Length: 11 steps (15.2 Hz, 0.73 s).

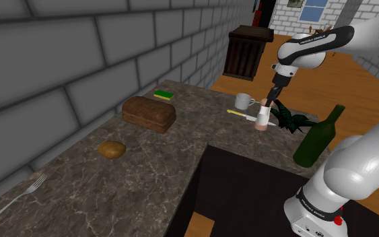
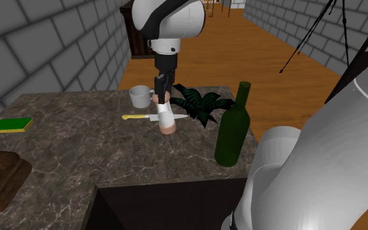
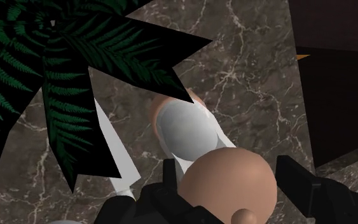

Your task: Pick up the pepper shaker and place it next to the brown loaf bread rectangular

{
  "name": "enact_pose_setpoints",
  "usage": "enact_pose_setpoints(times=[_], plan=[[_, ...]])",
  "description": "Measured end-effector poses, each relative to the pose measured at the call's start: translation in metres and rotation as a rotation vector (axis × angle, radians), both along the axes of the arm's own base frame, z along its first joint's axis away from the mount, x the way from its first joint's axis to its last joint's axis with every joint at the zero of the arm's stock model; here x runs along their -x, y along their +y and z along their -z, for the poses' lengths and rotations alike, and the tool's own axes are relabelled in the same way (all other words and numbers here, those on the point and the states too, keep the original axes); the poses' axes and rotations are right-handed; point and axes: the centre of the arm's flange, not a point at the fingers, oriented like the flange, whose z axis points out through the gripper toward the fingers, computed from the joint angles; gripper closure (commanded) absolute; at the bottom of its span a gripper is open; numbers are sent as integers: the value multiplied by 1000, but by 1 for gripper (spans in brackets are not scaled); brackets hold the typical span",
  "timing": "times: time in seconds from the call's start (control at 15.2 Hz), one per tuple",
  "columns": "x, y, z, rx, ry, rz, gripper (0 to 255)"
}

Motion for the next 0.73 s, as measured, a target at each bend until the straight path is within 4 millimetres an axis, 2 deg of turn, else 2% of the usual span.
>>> enact_pose_setpoints(times=[0.73], plan=[[1,0,-57,0,0,0,255]])
